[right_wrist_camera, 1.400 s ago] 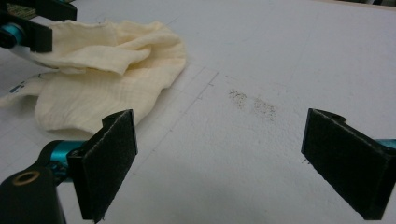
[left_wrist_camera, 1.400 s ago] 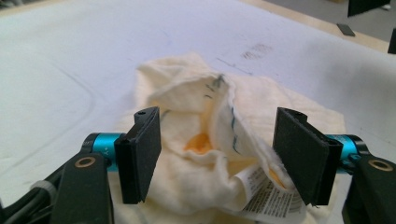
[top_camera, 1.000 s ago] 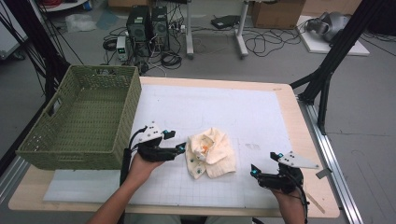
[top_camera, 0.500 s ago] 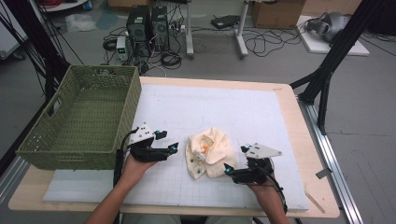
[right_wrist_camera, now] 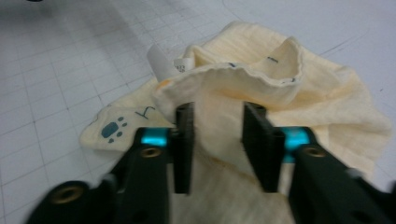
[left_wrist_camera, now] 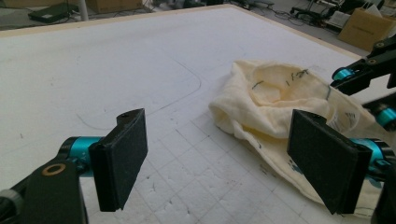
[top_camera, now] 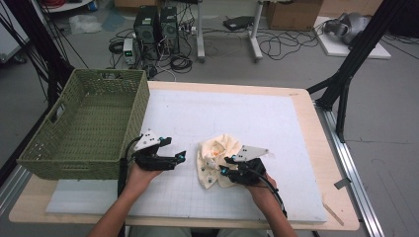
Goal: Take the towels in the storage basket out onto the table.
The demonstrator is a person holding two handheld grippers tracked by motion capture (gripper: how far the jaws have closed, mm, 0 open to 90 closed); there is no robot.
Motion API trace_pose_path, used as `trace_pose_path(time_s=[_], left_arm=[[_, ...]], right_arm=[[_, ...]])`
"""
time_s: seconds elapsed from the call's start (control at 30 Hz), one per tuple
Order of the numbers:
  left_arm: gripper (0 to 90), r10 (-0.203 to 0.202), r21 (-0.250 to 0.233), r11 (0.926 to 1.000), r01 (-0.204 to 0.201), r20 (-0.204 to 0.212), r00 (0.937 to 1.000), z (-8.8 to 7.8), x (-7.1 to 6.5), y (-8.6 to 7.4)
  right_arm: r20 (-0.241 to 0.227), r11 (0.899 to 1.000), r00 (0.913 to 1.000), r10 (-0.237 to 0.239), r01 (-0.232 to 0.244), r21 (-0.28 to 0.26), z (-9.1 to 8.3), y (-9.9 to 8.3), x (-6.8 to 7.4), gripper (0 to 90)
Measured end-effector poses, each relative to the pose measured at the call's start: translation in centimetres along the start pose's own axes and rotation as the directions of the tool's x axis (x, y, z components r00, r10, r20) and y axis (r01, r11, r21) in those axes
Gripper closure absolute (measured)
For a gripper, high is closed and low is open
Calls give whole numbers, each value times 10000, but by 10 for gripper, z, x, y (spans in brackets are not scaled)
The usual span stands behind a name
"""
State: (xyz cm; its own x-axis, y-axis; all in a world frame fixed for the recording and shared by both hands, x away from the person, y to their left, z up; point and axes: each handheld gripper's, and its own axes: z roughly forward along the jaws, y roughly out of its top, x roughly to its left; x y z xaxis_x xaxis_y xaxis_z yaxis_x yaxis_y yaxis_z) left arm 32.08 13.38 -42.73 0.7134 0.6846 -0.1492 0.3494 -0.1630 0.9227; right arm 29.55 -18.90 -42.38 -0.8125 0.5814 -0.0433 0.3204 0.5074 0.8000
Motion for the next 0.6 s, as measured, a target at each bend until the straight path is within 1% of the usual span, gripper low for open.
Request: trace_pose_path(time_s=[0.1,0.17,0.33,0.37,0.4,0.43,0.5,0.53,0.6], left_arm=[[209,-119,27,9999,119,7,9999,0,2,-1],[213,-171,18,9999,171,-9,9999,1,3,-2],[218,-153,52,9999,152,11,9999,1,3,-2],[219,-169,59,9998,169,23,9999,1,3,-2],[219,-175,63,9998,175,34,9998,1,2,-2],[219,-176,64,9998,176,45,9998,1,2,-2],[221,-172,63,9998,172,60,9998,1,3,-2],[222,-180,72,9998,180,61,9998,1,3,-2],[222,-155,59,9999,154,35,9999,1,3,-2]], right_arm=[[259,9999,9997,33,-35,96,-1,3,-4,821],[391,9999,9992,59,-64,133,-2,5,-7,862],[562,9992,9979,313,-299,-255,-9,13,-17,883],[546,9988,9978,379,-361,-340,-10,14,-20,855],[388,9981,9980,492,-476,-403,-11,15,-21,754],[96,9971,9980,625,-621,-433,-11,16,-22,683],[-82,9969,9980,624,-627,-481,-13,17,-18,575],[-123,9973,9985,537,-542,-504,-13,17,-16,530],[-262,9969,9983,519,-533,-578,-14,14,-10,441]])
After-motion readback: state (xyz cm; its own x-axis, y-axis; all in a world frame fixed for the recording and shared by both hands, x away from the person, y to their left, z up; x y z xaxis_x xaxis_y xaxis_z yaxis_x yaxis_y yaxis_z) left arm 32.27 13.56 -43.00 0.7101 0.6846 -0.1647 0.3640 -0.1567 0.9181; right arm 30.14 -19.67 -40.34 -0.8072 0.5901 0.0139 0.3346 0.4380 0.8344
